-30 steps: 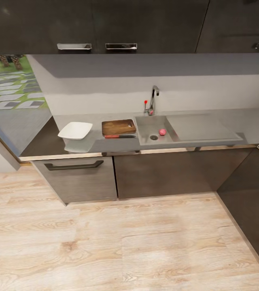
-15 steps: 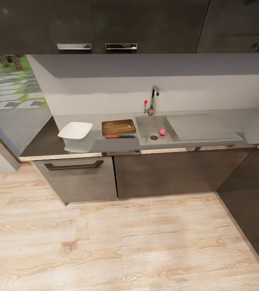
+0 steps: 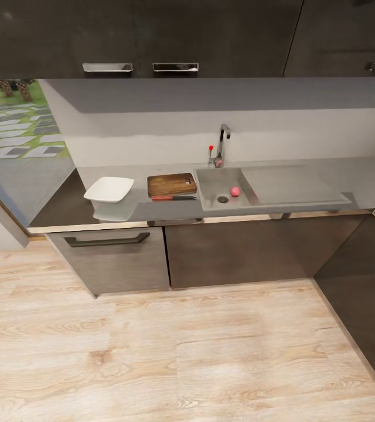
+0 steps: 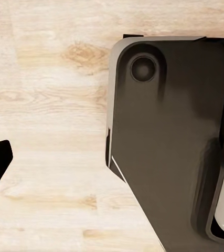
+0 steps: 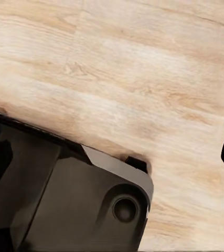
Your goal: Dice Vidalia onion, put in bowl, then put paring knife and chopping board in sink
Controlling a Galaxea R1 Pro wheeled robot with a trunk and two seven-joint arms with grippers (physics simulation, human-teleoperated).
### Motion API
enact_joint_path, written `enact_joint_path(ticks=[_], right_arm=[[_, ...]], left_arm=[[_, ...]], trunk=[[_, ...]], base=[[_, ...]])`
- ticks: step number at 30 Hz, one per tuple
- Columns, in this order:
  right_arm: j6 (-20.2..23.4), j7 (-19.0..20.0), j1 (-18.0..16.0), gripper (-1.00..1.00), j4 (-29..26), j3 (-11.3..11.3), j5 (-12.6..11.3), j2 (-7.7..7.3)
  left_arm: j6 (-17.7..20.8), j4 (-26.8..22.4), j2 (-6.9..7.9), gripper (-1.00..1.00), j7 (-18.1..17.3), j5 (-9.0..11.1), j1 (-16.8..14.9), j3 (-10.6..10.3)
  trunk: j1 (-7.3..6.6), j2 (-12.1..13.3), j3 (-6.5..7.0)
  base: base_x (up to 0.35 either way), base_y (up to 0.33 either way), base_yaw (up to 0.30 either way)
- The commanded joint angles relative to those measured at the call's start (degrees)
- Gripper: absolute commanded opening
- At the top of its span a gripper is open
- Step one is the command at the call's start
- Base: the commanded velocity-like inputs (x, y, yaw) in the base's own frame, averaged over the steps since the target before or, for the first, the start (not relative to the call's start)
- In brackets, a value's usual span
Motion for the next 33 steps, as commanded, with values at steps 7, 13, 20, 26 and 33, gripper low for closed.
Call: enact_joint_path(ticks=[7,13,20,26,33], right_arm=[[-0.2,-0.5,-0.1,1.0,3.5,-13.8,9.2,-0.08],[-0.2,-0.4,0.0,1.0,6.3,-41.0,42.7,0.69],[-0.4,-0.3,0.0,1.0,12.5,-77.6,70.1,2.15],[-0.7,-0.4,0.0,1.0,14.3,-106.2,87.4,2.55],[-1.0,-0.4,0.0,1.0,14.4,-119.4,91.6,2.76]], left_arm=[[-0.1,-0.1,0.01,1.0,0.1,0.4,0.0,-0.1],[-0.1,-0.1,0.01,1.0,0.1,0.4,0.0,-0.1],[-0.1,-0.1,0.01,1.0,0.1,0.4,0.0,-0.1],[-0.1,-0.1,0.01,1.0,0.1,0.4,0.0,-0.1],[-0.1,-0.1,0.01,1.0,0.1,0.4,0.0,-0.1]], trunk=[[0.03,-0.1,-0.09],[0.03,-0.1,-0.09],[0.03,-0.1,-0.09],[0.03,-0.1,-0.09],[0.03,-0.1,-0.09]], base=[[0.0,0.0,0.0],[0.0,0.0,0.0],[0.0,0.0,0.0],[0.0,0.0,0.0],[0.0,0.0,0.0]])
